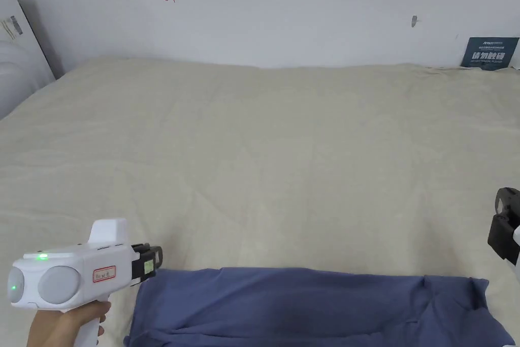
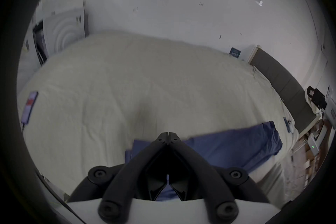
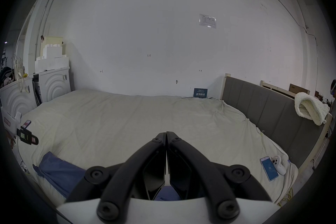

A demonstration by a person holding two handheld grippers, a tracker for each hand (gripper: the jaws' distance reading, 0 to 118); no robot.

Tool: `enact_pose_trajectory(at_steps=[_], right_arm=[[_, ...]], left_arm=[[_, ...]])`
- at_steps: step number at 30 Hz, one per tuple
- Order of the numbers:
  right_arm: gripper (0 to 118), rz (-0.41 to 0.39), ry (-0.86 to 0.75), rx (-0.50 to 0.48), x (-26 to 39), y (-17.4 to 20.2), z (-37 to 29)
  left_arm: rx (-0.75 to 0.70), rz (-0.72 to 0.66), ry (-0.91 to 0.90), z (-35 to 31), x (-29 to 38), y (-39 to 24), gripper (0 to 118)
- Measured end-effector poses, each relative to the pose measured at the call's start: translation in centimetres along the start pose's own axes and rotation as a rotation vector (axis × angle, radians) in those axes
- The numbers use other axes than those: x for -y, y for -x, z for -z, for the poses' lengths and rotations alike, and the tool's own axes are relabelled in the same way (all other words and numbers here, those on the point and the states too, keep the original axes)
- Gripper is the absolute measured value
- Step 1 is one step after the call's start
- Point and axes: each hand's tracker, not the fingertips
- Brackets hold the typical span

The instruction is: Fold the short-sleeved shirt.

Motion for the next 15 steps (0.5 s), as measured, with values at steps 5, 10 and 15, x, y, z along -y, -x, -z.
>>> enact_pose_trajectory(at_steps=[5, 10, 15], right_arm=[[0, -0.001, 0.009, -0.003, 0.3, -0.4, 0.3], [0, -0.005, 0.027, -0.006, 0.8, -0.7, 0.8], [0, -0.001, 0.046, -0.010, 1.4, -0.9, 1.0]], left_arm=[[0.033, -0.077, 0.118, 1.6, 1.0, 3.4, 12], [0.046, -0.123, 0.224, 3.0, 2.1, 4.7, 94], [0.039, -0.121, 0.263, 5.1, 2.8, 5.5, 97]])
